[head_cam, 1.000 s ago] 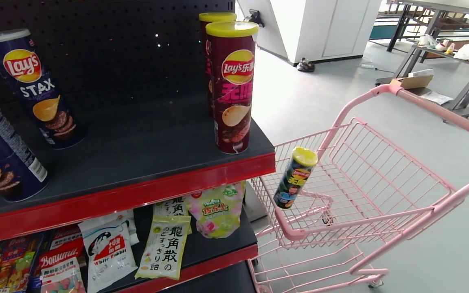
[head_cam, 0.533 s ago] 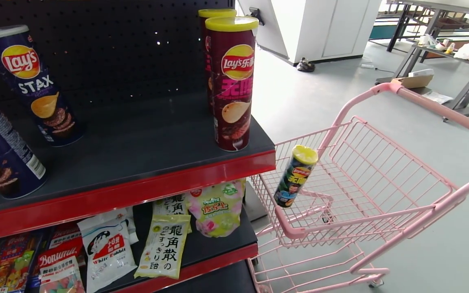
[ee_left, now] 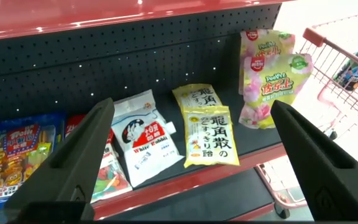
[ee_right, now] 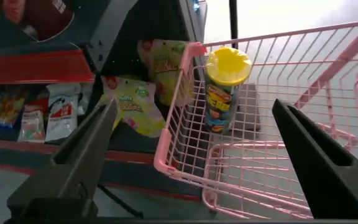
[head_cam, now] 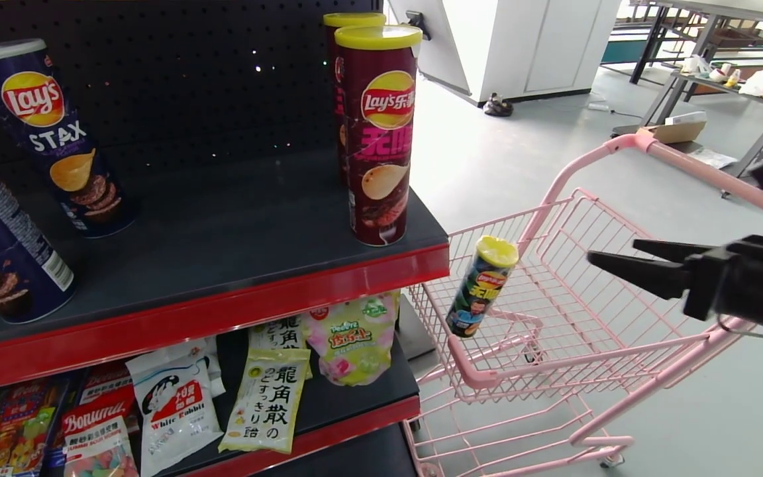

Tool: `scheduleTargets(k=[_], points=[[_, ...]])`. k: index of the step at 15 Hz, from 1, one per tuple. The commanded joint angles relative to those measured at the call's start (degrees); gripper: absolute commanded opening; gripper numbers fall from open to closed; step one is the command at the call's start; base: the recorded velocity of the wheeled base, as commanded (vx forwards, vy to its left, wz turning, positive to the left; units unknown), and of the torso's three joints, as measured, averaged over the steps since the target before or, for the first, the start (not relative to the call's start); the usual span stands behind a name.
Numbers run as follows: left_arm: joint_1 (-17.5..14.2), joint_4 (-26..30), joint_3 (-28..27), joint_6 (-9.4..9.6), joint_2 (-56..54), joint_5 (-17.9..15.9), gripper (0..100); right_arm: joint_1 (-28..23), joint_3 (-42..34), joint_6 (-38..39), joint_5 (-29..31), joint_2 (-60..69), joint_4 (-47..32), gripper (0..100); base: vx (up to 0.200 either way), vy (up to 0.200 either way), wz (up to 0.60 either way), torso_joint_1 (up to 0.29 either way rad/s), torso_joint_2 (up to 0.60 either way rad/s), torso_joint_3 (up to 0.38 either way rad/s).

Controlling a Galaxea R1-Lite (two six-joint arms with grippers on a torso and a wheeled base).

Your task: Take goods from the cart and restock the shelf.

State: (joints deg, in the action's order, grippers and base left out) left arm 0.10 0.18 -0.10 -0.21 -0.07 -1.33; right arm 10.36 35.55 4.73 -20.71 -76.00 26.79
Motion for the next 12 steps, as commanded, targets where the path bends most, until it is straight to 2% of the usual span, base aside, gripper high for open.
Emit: scheduleTargets(k=[1,3,4,9,12], points=[[0.0,0.0,0.0,0.12,0.1,0.0,100,1.3,2.0,0.1,-4.2,-16.7,6.3,100,0.0,0.0,0.0,0.0,0.0,0.0],[0.0,0.0,0.0,0.12,0.1,0.0,100,1.2,1.4,0.0,-8.1,-23.6,14.3,100,0.0,0.0,0.0,0.0,0.0,0.0],[0.0,0.0,0.0,0.12,0.1,0.0,100,1.2,1.5,-0.2,-9.0,-25.1,15.6,100,0.0,0.0,0.0,0.0,0.0,0.0],[0.0,0.0,0.0,0.12,0.1,0.0,100,0.6,1.8,-2.3,-8.5,-28.2,16.3,100,0.0,0.0,0.0,0.0,0.0,0.0],[0.0,0.0,0.0,0.21,0.1,0.0,100,-0.4,2.2,-6.4,-9.0,-33.7,19.5,100,0.0,0.0,0.0,0.0,0.0,0.0]])
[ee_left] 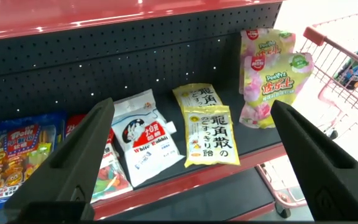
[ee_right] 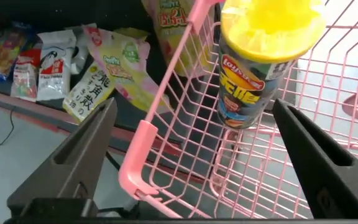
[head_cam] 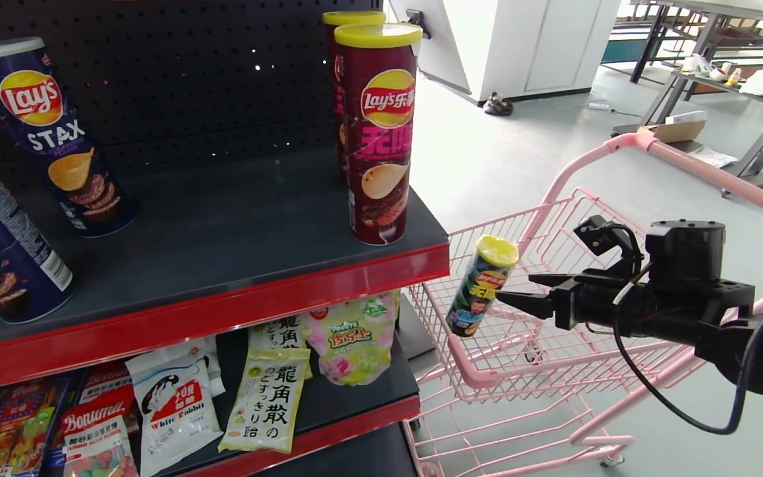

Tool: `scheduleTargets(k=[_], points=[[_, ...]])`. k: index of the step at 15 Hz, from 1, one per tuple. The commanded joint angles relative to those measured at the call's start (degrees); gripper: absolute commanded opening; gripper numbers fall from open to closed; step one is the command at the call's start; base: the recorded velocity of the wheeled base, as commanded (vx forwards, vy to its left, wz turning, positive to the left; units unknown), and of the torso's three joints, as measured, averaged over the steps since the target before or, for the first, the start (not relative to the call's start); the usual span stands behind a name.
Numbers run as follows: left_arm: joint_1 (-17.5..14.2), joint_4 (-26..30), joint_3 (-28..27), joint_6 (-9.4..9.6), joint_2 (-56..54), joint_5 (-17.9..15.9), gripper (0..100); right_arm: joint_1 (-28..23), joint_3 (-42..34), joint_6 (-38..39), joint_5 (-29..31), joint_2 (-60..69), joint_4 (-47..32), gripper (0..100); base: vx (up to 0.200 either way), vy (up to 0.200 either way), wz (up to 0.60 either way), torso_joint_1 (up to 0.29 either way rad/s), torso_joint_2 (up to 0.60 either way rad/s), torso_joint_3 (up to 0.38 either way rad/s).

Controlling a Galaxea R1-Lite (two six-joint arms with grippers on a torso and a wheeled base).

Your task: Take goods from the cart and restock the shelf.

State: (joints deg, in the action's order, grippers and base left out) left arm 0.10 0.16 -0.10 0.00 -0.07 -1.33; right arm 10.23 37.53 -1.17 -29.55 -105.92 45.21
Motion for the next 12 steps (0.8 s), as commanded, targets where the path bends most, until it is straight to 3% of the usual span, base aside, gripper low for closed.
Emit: scheduleTargets(k=[1,4,12], points=[[0.0,-0.1,0.0,0.0,0.1,0.0,100,-0.3,0.5,-0.5,-0.1,-5.0,2.2,100,0.0,0.0,0.0,0.0,0.0,0.0],[0.0,-0.1,0.0,0.0,0.1,0.0,100,-0.4,4.1,-0.4,0.1,-11.7,8.3,100,0.0,0.0,0.0,0.0,0.0,0.0],[0.0,-0.1,0.0,0.09,0.1,0.0,100,-1.5,9.9,-0.6,0.2,-18.2,9.2,100,0.0,0.0,0.0,0.0,0.0,0.0]])
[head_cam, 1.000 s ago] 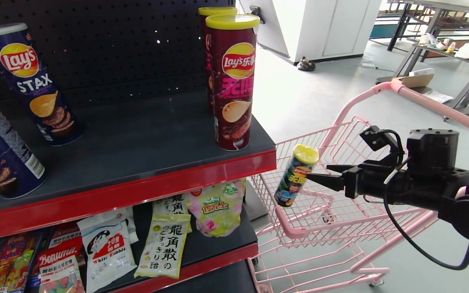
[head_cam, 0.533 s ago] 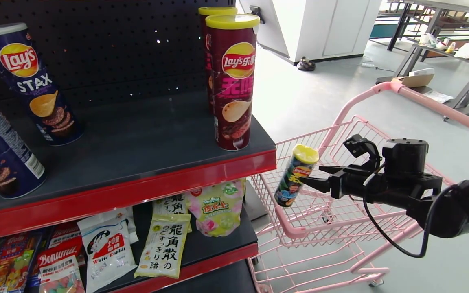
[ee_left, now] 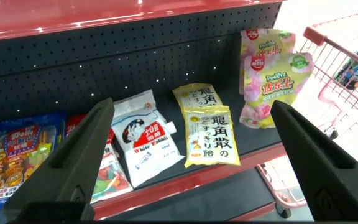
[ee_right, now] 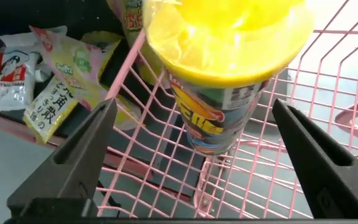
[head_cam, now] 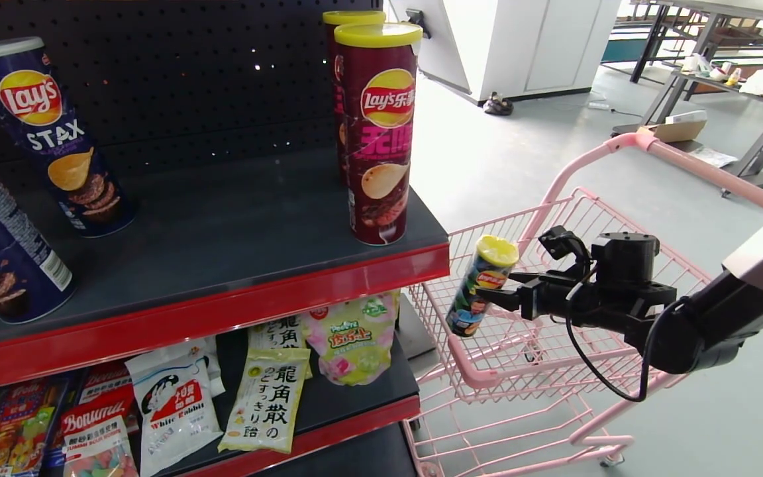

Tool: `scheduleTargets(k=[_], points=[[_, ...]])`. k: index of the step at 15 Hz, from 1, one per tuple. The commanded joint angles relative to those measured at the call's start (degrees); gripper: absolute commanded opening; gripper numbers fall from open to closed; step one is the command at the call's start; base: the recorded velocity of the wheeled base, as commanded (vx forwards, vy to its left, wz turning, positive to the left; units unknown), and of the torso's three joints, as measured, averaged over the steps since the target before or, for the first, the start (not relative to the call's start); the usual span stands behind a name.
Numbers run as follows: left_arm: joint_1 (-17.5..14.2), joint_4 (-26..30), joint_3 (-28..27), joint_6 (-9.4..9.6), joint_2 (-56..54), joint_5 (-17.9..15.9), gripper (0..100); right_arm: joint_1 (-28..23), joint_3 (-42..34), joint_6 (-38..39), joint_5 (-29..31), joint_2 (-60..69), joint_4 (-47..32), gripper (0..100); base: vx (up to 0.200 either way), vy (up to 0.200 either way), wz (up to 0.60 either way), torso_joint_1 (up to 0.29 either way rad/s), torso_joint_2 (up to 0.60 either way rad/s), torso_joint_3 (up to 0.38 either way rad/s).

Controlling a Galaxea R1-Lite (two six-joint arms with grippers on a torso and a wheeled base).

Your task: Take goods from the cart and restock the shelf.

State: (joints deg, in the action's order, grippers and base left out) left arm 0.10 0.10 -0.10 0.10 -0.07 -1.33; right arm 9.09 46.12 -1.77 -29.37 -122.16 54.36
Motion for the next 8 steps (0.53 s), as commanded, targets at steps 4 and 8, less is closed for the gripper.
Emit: scheduleTargets(k=[4,8], points=[[0.0,0.0,0.0,0.52,0.1,0.0,100,-1.6,4.7,-0.8,0.1,-6.0,2.0,100,0.0,0.0,0.0,0.0,0.0,0.0],[0.0,0.0,0.0,0.43,0.1,0.0,100,-0.6,7.3,-0.3,-0.1,-6.7,2.0,100,0.0,0.0,0.0,0.0,0.0,0.0]])
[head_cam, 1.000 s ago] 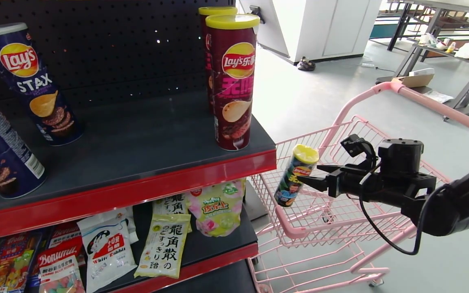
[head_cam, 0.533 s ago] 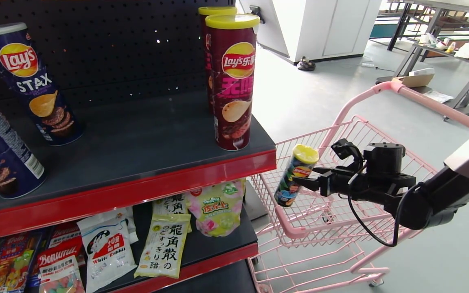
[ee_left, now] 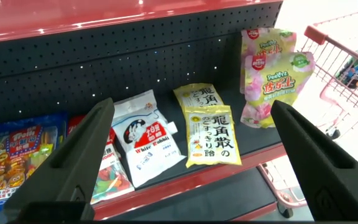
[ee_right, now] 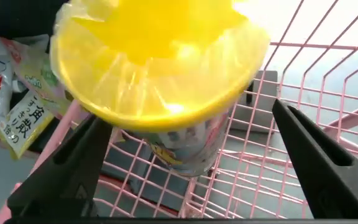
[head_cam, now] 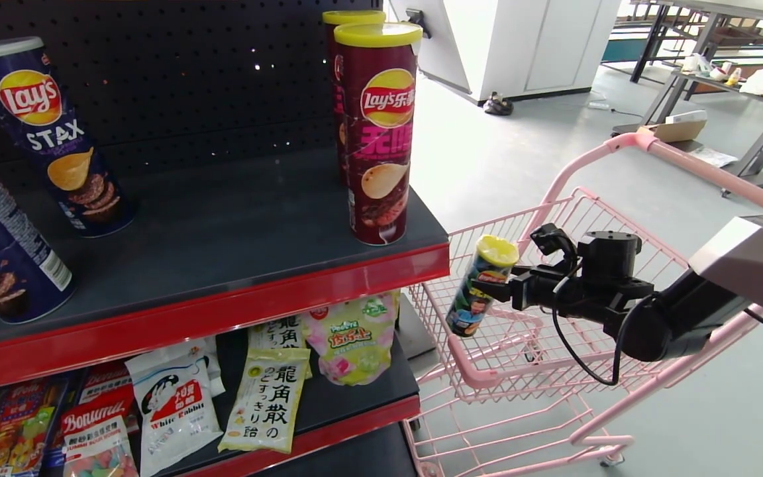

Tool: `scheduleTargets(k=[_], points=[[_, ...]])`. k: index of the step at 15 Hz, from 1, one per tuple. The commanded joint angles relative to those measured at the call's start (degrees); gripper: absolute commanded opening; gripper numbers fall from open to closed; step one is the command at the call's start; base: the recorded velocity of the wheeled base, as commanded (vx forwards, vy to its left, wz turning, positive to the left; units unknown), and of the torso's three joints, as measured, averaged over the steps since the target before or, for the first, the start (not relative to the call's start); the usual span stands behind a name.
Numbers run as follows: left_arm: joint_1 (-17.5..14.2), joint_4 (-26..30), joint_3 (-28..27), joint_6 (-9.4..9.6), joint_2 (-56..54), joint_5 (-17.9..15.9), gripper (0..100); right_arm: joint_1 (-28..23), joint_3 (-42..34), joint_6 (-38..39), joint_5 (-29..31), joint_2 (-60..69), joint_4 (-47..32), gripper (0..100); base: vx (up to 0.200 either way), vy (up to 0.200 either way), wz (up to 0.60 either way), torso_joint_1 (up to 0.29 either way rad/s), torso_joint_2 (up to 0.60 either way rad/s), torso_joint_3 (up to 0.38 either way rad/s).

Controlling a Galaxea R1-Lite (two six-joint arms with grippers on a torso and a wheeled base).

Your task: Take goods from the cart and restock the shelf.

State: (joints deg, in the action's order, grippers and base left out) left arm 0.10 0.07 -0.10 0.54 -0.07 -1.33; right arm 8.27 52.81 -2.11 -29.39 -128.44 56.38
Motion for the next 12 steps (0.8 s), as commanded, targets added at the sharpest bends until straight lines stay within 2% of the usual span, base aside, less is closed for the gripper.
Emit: scheduleTargets(k=[1,6,7,12], points=[[0.0,0.0,0.0,0.08,0.1,0.0,100,0.5,1.9,0.0,-0.1,-1.6,0.0,100,0.0,0.0,0.0,0.0,0.0,0.0],[0.0,0.0,0.0,-0.01,0.1,0.0,100,1.5,4.7,0.9,0.2,-4.0,0.0,100,0.0,0.0,0.0,0.0,0.0,0.0],[0.0,0.0,0.0,-0.01,0.1,0.0,100,1.6,4.9,1.1,0.3,-4.1,0.0,0,0.0,0.0,0.0,0.0,0.0,0.0],[0.0,0.0,0.0,-0.01,0.1,0.0,100,1.9,4.7,1.7,2.4,-2.8,0.4,0,0.0,0.0,0.0,0.0,0.0,0.0]])
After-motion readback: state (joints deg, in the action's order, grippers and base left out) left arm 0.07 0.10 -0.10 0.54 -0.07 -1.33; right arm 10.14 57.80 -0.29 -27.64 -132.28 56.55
